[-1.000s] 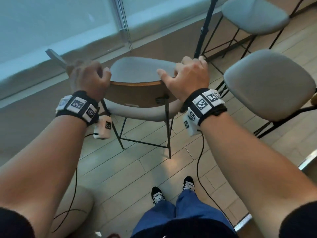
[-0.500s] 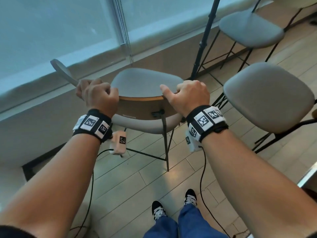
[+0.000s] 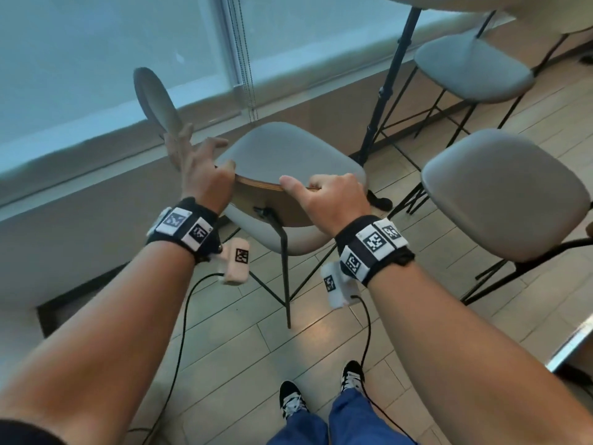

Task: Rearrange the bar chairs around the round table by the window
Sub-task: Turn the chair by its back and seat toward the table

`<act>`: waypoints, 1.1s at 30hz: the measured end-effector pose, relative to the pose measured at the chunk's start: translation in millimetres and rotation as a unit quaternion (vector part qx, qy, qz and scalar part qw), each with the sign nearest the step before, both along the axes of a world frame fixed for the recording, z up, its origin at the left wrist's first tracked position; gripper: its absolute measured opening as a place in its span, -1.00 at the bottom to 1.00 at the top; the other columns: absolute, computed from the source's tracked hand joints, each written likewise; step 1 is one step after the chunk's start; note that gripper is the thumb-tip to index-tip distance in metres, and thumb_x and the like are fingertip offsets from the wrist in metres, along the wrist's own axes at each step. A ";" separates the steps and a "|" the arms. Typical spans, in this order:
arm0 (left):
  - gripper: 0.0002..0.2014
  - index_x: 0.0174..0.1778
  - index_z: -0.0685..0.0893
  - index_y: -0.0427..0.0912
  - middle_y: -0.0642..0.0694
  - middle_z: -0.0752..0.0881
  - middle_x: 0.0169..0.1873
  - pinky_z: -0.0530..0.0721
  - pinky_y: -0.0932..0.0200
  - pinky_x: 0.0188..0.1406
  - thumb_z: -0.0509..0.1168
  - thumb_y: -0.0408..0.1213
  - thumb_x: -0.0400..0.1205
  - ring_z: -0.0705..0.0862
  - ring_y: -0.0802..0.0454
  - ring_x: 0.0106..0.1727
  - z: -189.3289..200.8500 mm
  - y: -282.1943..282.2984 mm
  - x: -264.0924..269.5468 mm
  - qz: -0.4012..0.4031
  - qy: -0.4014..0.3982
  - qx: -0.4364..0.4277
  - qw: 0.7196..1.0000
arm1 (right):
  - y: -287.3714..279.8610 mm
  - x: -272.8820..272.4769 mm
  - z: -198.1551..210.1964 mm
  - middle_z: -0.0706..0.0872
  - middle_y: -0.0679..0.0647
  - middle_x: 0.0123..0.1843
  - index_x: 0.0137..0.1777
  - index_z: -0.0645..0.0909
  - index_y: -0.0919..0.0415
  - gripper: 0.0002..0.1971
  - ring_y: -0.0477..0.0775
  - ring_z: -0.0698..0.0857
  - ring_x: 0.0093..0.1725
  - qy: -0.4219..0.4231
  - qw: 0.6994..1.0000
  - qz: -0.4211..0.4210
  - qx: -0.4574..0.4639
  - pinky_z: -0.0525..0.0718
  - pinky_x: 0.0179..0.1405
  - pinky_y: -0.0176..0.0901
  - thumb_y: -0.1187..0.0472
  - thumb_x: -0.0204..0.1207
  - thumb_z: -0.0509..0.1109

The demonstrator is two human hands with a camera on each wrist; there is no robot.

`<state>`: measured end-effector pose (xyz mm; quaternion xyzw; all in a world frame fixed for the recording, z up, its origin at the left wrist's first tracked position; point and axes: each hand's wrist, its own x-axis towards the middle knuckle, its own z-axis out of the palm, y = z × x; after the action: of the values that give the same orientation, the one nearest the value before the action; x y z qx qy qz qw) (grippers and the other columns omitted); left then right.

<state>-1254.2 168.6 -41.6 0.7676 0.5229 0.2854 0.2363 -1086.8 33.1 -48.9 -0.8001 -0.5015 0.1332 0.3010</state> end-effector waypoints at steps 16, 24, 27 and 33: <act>-0.67 0.28 0.74 -0.13 -0.26 0.25 0.71 -0.05 -0.20 0.75 0.16 -0.40 0.70 0.04 -0.22 0.76 10.2 80.6 -2.5 -0.036 0.035 0.001 0.999 | 57.3 -35.8 1.7 0.67 0.04 -0.18 -0.17 0.68 0.12 -0.54 0.17 0.60 -0.18 -0.005 0.998 0.048 0.036 0.44 -0.17 -0.05 -0.24 0.65 0.19; -0.74 0.24 0.76 -0.30 -0.25 0.50 0.51 0.26 0.27 0.36 0.21 -0.33 0.77 0.42 -0.17 0.55 19.3 92.4 11.7 -0.037 0.015 0.001 0.999 | 79.7 -30.3 -9.2 0.52 -0.05 -0.45 -0.50 0.31 0.03 -0.46 0.15 0.57 -0.35 -0.004 0.998 0.013 0.059 0.41 -0.32 -0.09 -0.32 0.58 0.16; -0.72 0.26 0.76 -0.27 -0.25 0.48 0.54 0.19 0.09 0.53 0.27 -0.24 0.74 0.28 -0.19 0.64 18.0 84.5 16.2 -0.043 0.010 -0.004 0.999 | 82.1 -30.0 -10.7 0.44 -0.10 -0.51 -0.53 0.29 0.05 -0.43 0.14 0.54 -0.38 -0.007 0.998 0.008 0.064 0.37 -0.34 -0.10 -0.33 0.56 0.17; -0.66 0.29 0.75 -0.07 -0.15 0.32 0.70 -0.15 -0.17 0.74 0.24 -0.41 0.67 -0.02 -0.20 0.76 12.2 88.3 22.0 -0.029 0.010 -0.019 0.999 | 86.5 -30.0 -10.1 0.50 -0.05 -0.50 -0.50 0.37 0.09 -0.42 0.15 0.57 -0.38 0.013 0.998 -0.001 0.067 0.50 -0.33 -0.06 -0.32 0.59 0.24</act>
<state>-1232.2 256.9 -29.4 0.7807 0.5079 0.2607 0.2540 -1116.8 119.5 -59.0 -0.7770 -0.5046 0.1093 0.3601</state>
